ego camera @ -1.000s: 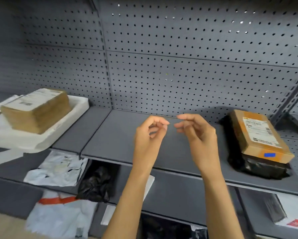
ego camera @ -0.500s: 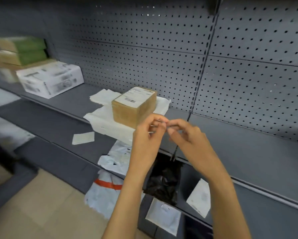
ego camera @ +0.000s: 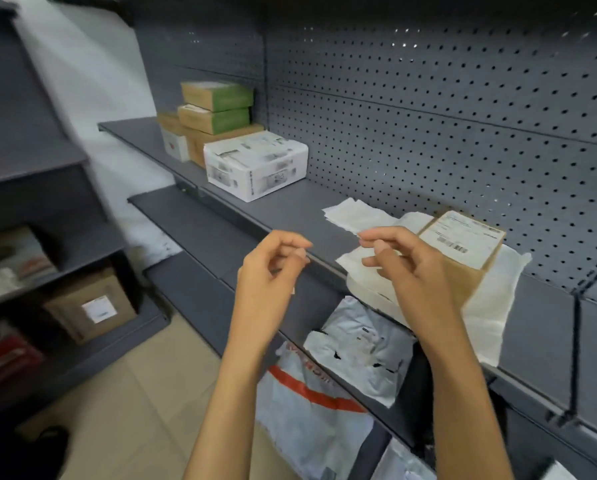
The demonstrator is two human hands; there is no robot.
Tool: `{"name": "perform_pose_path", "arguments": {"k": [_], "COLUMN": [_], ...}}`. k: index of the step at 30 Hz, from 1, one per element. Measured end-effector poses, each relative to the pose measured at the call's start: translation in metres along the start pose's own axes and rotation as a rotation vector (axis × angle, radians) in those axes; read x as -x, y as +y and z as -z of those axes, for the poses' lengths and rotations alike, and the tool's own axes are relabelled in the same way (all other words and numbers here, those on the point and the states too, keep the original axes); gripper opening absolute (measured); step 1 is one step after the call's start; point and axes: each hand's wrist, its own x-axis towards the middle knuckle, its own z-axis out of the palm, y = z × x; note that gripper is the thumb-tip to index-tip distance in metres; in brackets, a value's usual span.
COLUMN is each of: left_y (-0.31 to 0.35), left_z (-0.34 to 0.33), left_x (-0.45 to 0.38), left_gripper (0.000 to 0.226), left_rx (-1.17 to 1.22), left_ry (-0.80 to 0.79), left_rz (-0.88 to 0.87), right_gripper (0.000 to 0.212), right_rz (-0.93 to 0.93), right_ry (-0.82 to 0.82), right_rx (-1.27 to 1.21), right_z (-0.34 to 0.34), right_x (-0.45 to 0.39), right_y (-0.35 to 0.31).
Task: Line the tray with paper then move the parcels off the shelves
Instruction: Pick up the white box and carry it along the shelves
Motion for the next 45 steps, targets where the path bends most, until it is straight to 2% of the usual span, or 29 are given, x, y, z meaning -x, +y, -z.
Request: {"name": "perform_pose_path", "arguments": {"k": [8,14,17,23,31,36,45], "left_y": [-0.045,-0.073,-0.082,-0.096,-0.141,-0.162,-0.195], "left_z": [0.085,0.118,0.132,0.147,0.156,0.163,0.198], "left_x": [-0.046,-0.106,-0.148,-0.234,-0.302,-0.346,-0.433], "left_gripper": [0.017,0.015,0.019,0.019,0.019,0.024,0.027], "left_rx": [-0.047,0.001,-0.012,-0.027,0.003,0.053,0.122], "left_ry": [0.226,0.399,0.436,0.428,0.371,0.301,0.131], "left_rz": [0.071,0.053,0.047,0.02,0.054,0.043,0.034], "right_gripper": [0.024,0.025,0.025,0.024,0.025,0.025,0.023], "right_rz": [-0.039,-0.11,-0.121,-0.104,-0.164,-0.155,-0.161], "right_ry": [-0.137,-0.231,-0.257,-0.214,-0.125,-0.076,0.137], "right_rx": [-0.215,-0.41,-0.456,-0.493,-0.392,-0.358,-0.284], "right_z": [-0.09,-0.151,-0.178,-0.217,-0.254,-0.271,-0.329], "right_x": [-0.059,-0.122,-0.163,-0.243,-0.303,-0.33,-0.374], "right_y": [0.0,0.014,0.017,0.025,0.053,0.06,0.063]}}
